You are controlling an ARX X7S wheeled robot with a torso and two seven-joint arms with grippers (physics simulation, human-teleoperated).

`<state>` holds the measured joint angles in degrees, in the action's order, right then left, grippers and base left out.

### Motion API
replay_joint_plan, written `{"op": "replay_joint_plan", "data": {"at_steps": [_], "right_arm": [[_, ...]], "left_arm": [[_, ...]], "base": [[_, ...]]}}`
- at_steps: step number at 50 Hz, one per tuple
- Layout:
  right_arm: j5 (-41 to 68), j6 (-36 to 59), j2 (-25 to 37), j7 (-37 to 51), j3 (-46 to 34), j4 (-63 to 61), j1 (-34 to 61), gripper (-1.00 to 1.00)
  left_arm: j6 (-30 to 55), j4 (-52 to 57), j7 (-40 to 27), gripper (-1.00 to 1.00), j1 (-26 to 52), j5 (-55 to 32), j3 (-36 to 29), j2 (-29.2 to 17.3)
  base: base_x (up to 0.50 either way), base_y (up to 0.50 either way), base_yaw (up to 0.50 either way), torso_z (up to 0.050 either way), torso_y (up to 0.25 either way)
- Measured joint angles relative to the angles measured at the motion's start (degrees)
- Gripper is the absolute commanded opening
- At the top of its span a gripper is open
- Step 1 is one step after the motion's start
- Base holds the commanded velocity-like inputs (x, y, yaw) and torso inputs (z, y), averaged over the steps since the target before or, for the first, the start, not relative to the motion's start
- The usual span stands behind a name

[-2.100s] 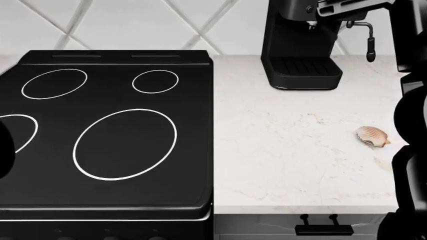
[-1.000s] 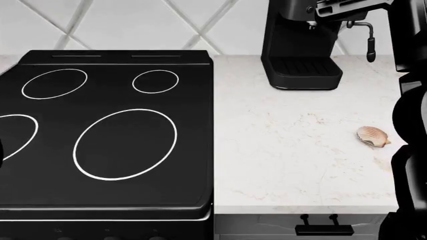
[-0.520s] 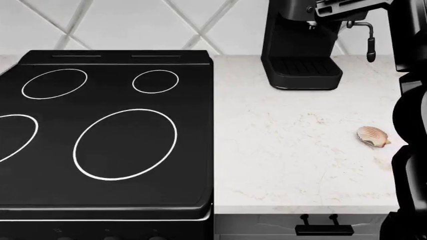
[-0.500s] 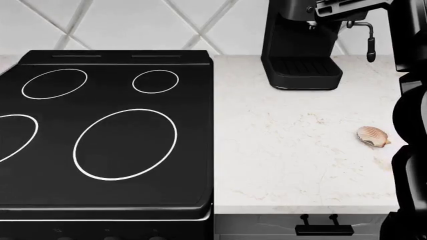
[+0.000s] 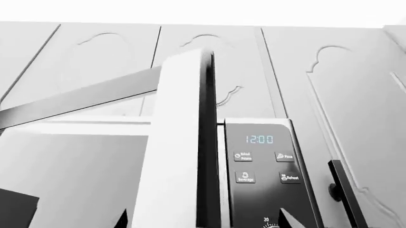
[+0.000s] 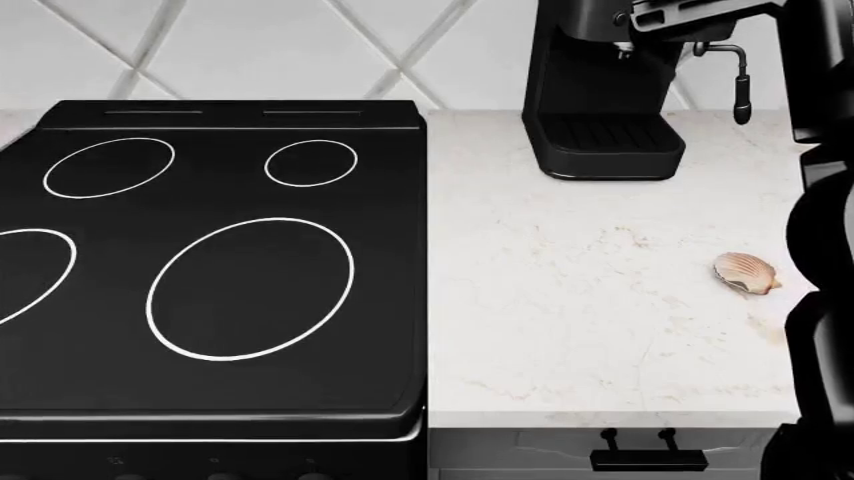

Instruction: Open the microwave door

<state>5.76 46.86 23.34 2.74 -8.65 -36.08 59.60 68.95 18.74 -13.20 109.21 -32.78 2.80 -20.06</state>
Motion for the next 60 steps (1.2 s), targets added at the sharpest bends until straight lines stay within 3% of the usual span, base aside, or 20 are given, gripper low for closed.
{"op": "replay_joint_plan", "data": {"at_steps": [22, 35, 60], "right_arm": [[0.64, 0.67, 0.31, 0.36, 0.92, -1.35, -0.6, 1.0], [1.04, 0.91, 0.62, 0.6, 1.7, -2.18, -1.53, 1.0], [1.76, 0.65, 1.33, 1.0, 3.37, -3.15, -3.96, 1.0]], "left_arm": [[10.31, 7.17, -1.86, 1.0, 5.34, -8.88, 3.41, 4.94], [12.09, 7.72, -2.53, 1.0, 4.38, -12.21, 1.59, 9.46], [7.39, -12.63, 0.87, 1.0, 6.0, -11.76, -4.96, 15.02]], "base": [[0.0, 0.0, 0.0, 0.0, 0.0], [0.0, 0.0, 0.0, 0.0, 0.0], [0.0, 0.0, 0.0, 0.0, 0.0]]}}
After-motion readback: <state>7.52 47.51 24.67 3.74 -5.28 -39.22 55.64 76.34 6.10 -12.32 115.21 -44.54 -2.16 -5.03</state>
